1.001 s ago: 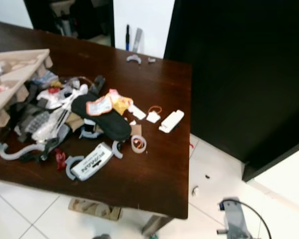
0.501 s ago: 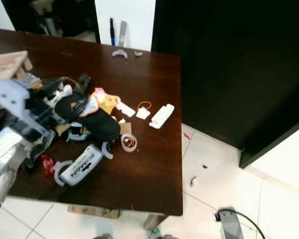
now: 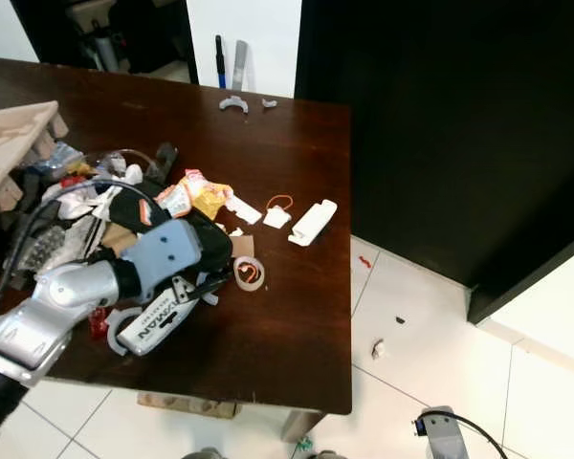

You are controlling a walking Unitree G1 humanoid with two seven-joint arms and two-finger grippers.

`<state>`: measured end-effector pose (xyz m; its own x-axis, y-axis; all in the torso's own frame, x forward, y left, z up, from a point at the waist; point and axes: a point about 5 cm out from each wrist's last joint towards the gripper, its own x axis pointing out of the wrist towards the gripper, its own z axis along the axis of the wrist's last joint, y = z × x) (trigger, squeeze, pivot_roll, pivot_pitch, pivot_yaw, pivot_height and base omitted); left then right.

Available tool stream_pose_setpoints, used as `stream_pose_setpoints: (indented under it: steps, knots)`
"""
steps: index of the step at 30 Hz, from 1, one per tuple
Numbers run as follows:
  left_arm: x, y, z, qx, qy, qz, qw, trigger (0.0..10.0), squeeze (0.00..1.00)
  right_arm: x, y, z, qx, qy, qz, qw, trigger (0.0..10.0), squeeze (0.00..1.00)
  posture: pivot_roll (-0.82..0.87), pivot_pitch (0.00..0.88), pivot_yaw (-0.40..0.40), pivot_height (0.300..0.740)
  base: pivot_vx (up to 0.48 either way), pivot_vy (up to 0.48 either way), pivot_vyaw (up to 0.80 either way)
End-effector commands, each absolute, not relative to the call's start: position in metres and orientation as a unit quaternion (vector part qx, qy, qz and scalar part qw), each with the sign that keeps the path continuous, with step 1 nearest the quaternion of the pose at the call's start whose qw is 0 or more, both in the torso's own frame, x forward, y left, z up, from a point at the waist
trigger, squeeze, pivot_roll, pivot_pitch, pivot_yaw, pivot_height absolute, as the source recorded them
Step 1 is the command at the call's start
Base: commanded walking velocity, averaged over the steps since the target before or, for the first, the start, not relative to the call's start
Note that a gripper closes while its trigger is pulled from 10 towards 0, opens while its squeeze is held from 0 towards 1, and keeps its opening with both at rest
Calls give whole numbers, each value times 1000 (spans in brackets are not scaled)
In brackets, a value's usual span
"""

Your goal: Picking trash to rubbish bin

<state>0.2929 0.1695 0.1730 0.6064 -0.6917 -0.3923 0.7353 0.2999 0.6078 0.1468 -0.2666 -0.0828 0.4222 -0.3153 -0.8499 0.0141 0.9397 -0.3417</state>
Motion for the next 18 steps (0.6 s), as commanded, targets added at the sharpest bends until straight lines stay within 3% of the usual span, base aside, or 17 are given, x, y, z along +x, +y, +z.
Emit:
stream_pose_setpoints:
  steps: [1, 7, 18]
  knots:
    - [291, 171, 167, 415, 55, -455, 785, 10000, 0, 138, -272, -84, -143, 542, -107, 821, 10000, 0, 144, 120, -60, 740, 0, 0, 0]
    - [294, 187, 154, 482, 111, -440, 749, 10000, 0, 139, -275, -83, -145, 540, -109, 822, 10000, 0, 139, 126, -65, 740, 0, 0, 0]
    - [309, 200, 157, 530, 93, -374, 755, 10000, 0, 137, -277, -83, -146, 541, -112, 820, 10000, 0, 132, 133, -67, 740, 0, 0, 0]
